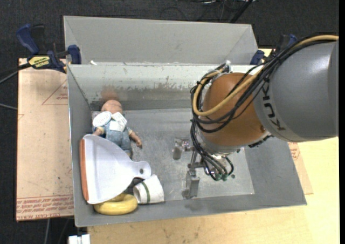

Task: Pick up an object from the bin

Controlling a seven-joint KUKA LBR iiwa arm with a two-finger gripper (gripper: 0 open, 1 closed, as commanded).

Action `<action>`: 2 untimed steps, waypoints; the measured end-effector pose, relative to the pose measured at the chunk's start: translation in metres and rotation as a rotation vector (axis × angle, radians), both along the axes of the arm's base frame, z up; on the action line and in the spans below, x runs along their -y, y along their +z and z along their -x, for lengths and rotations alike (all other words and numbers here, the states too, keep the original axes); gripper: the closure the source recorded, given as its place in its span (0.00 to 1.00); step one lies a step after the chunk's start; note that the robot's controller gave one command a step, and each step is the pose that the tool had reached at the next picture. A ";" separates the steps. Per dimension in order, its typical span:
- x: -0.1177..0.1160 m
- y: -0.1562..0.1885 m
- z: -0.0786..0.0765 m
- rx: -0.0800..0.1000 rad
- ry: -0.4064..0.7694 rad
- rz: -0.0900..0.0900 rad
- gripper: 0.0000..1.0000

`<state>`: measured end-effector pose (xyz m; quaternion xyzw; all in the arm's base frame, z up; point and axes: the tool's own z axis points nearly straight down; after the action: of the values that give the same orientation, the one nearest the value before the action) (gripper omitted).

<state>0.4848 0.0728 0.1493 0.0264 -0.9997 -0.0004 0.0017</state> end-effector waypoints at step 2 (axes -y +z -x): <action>-0.066 -0.032 -0.002 0.006 -0.059 -0.002 0.00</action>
Offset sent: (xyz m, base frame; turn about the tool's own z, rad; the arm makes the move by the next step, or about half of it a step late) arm -0.0028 0.0894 -0.0577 -0.0177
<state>0.4865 0.1384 0.1170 -0.0031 -1.0000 -0.0014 -0.0013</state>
